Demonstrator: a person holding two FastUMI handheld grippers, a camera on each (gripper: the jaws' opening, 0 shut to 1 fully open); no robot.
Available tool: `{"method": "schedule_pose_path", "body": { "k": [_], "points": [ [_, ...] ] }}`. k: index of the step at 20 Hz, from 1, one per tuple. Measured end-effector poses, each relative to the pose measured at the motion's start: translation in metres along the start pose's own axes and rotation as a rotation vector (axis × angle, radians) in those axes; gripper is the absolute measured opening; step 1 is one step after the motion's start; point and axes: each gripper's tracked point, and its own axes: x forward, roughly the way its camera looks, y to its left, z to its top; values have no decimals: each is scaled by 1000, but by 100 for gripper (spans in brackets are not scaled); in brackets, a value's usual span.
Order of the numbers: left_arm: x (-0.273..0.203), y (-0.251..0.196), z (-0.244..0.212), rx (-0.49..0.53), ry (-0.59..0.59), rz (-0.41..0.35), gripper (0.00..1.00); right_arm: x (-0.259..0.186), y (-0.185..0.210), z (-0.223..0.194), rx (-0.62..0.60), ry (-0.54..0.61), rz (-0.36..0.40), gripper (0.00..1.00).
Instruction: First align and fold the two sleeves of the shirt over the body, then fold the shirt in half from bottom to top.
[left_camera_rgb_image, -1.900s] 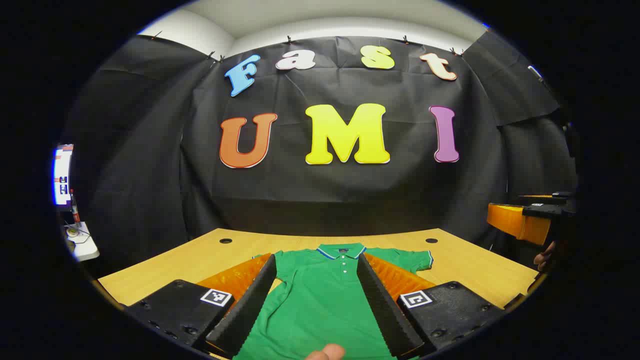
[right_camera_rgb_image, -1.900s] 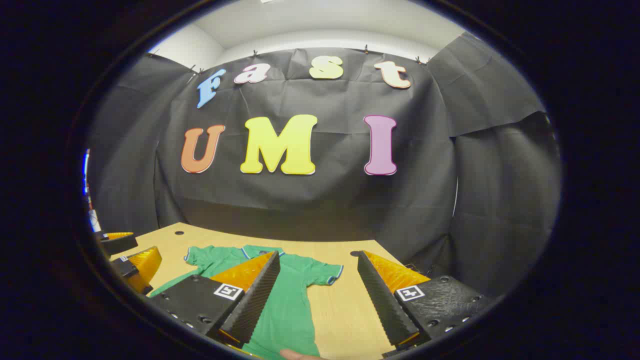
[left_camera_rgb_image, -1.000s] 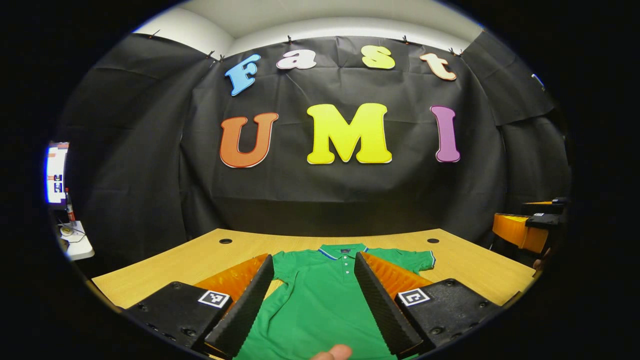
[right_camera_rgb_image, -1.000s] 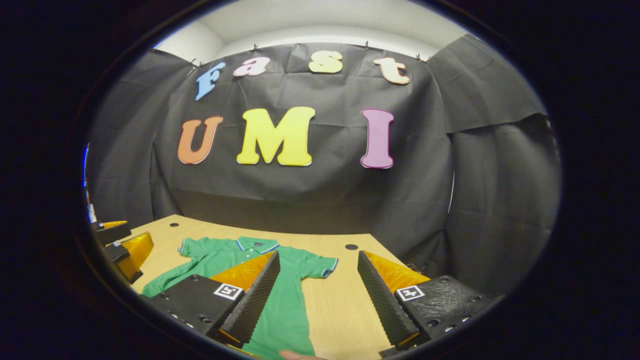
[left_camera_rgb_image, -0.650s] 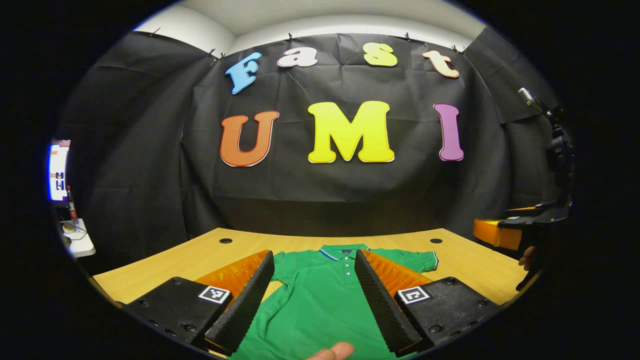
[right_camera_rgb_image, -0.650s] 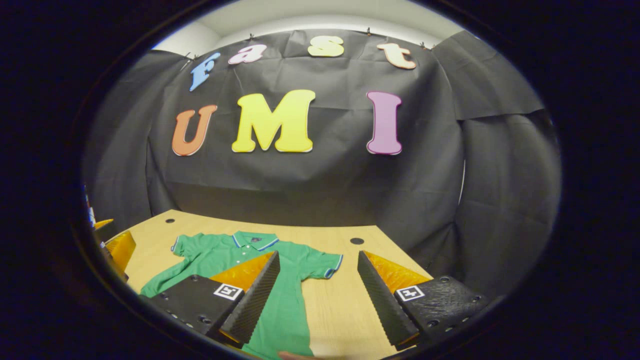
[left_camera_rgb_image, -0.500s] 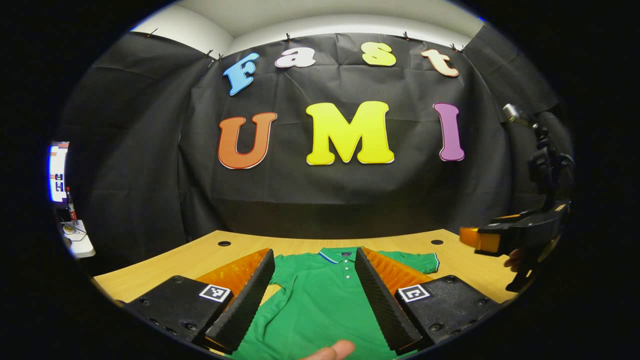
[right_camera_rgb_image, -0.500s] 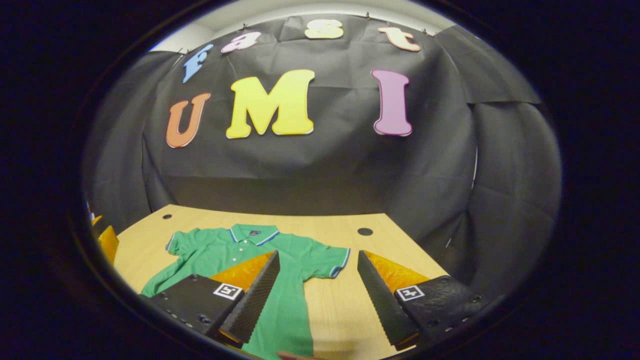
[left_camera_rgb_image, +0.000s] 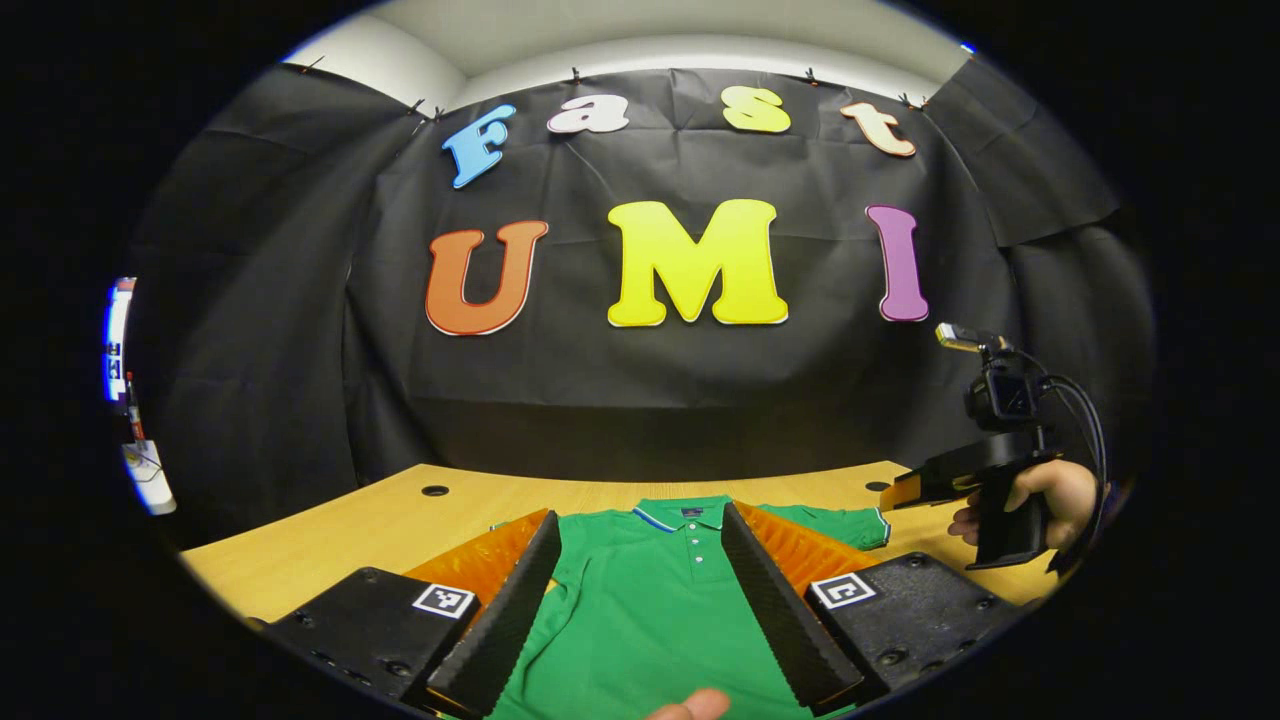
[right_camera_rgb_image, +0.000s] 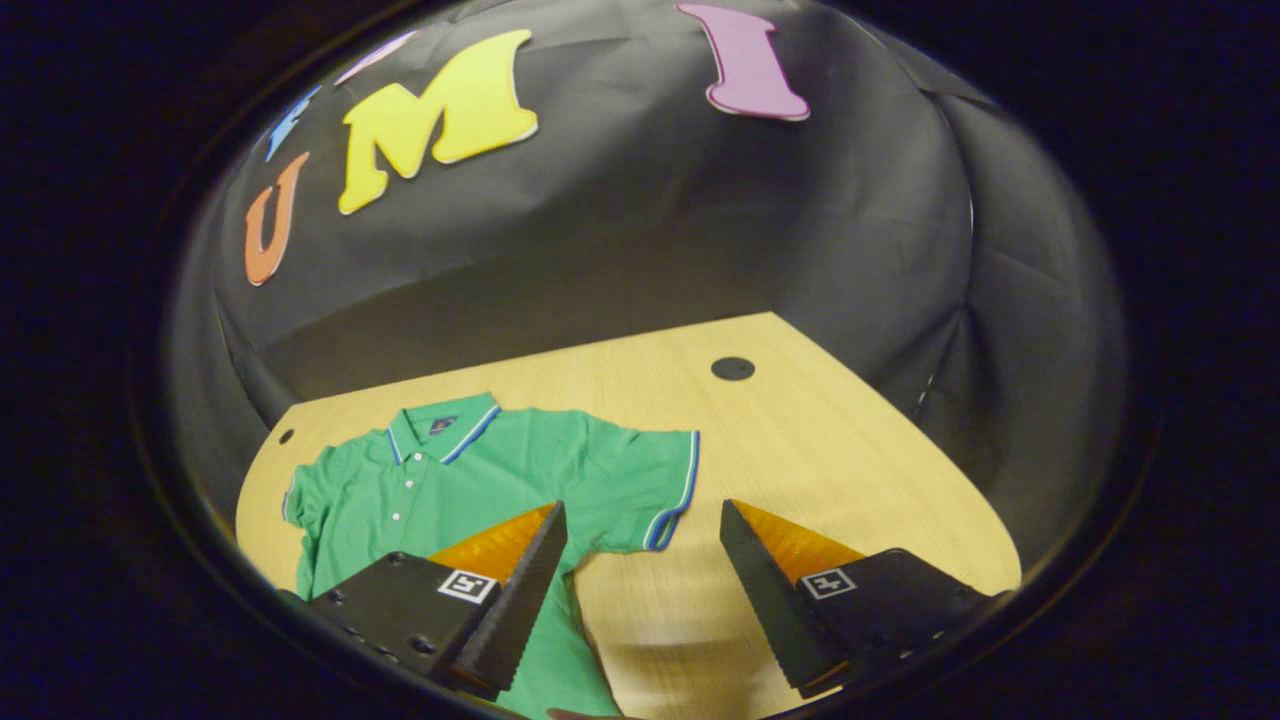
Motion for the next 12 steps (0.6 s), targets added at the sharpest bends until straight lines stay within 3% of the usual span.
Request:
{"method": "schedule_pose_path", "body": {
  "k": [2, 3, 4, 6, 7, 8, 9, 11, 12],
  "points": [
    [1, 8, 5, 1, -20, 13, 100, 16, 1, -6, 30, 48, -5, 94],
    [2, 10, 3, 0, -22, 20, 100, 23, 3, -10, 43, 74, -4, 100],
    [3, 12, 1, -3, -17, 20, 100, 30, 3, -13, 58, 101, -8, 94],
    [2, 8, 1, 1, -13, 4, 100, 39, 4, -19, 107, 155, -2, 94],
    [3, 9, 0, 7, -12, 0, 100, 43, 10, -18, 143, 172, 20, 91],
    [3, 10, 0, 13, -11, 0, 100, 47, 11, -20, 170, 193, 31, 78],
    [4, 12, -1, 14, -11, 3, 100, 52, 10, -26, 188, 217, 29, 79],
    [6, 17, -2, 8, -7, 10, 100, 55, 16, -30, 236, 255, 53, 67],
    [7, 19, -5, 4, -1, 14, 100, 60, 18, -25, 250, 259, 65, 67]
  ]
}}
